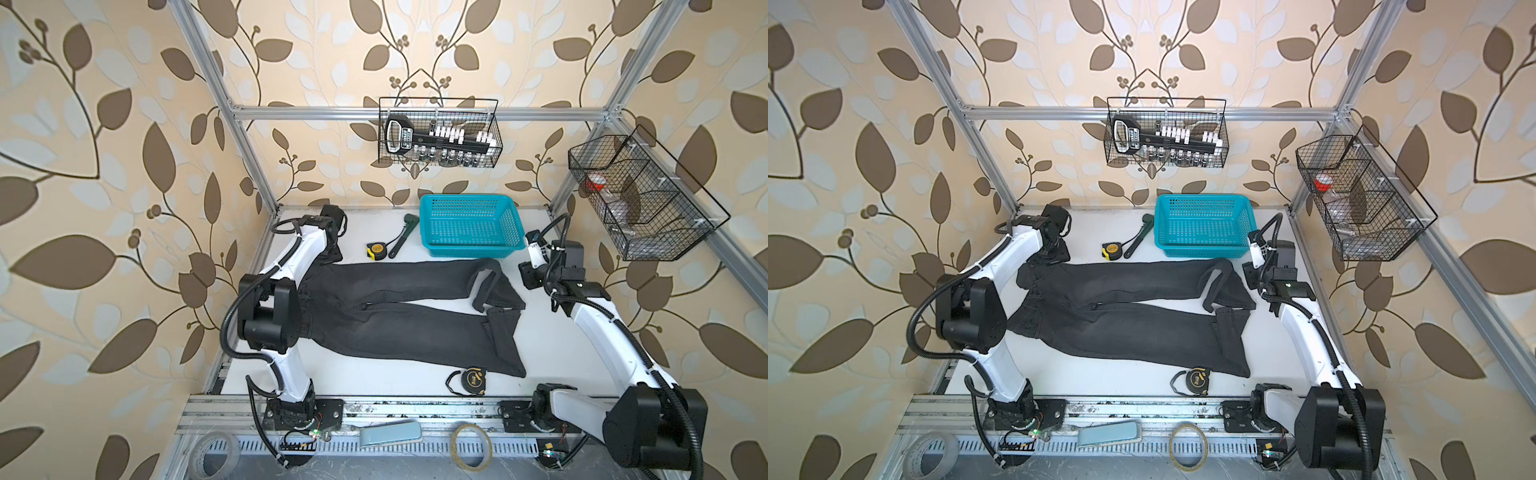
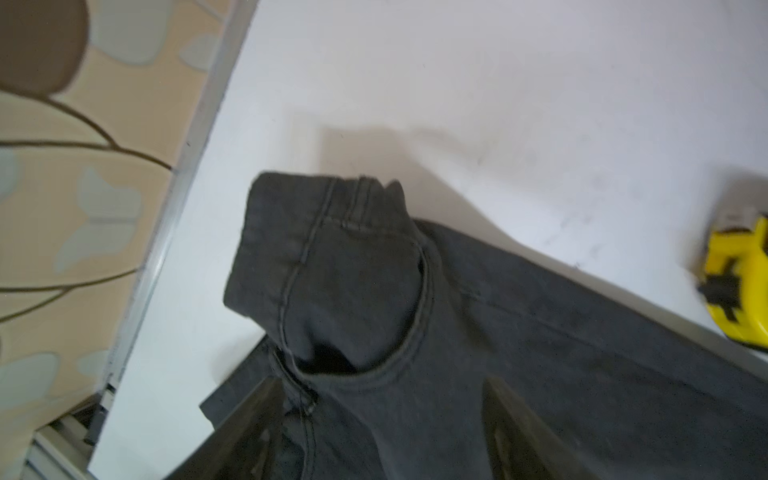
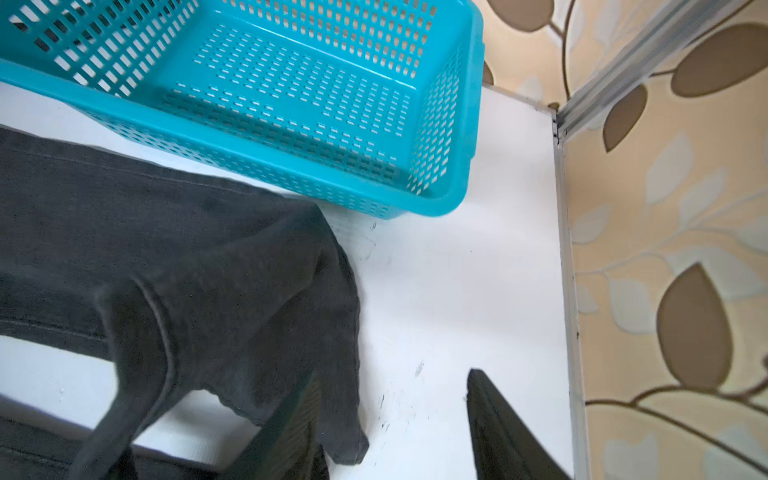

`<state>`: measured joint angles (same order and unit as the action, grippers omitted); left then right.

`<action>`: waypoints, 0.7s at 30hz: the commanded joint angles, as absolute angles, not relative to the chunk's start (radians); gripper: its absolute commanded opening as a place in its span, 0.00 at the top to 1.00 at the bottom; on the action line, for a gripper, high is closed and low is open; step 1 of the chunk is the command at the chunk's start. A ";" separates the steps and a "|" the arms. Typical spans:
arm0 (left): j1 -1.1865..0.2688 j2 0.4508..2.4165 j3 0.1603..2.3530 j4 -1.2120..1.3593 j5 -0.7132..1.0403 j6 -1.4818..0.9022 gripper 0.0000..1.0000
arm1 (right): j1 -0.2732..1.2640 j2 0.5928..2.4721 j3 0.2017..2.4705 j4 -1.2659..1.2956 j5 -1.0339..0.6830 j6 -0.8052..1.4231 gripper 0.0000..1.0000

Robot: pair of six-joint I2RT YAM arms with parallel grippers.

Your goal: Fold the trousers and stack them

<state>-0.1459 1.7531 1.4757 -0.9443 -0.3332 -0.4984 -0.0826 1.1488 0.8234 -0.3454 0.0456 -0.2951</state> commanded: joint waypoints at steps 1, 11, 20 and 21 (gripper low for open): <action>-0.186 1.695 1.381 -0.965 -0.174 -0.553 0.24 | -0.124 1.168 0.769 -0.405 0.093 -0.264 0.42; -0.196 1.718 1.241 -0.874 -0.176 -0.557 0.23 | -0.205 1.397 0.815 -0.428 -0.089 -0.247 0.43; -0.160 1.760 1.217 -0.836 -0.171 -0.521 0.22 | -0.212 1.570 0.888 -0.481 -0.268 -0.265 0.45; -0.157 1.760 1.209 -0.832 -0.172 -0.517 0.22 | -0.209 1.574 0.880 -0.475 -0.270 -0.267 0.46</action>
<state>-0.1699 1.7630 1.2251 -0.8318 -0.1688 -0.5377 -0.2115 1.5620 0.8688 -0.4313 -0.1761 -0.2512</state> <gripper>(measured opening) 0.777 0.544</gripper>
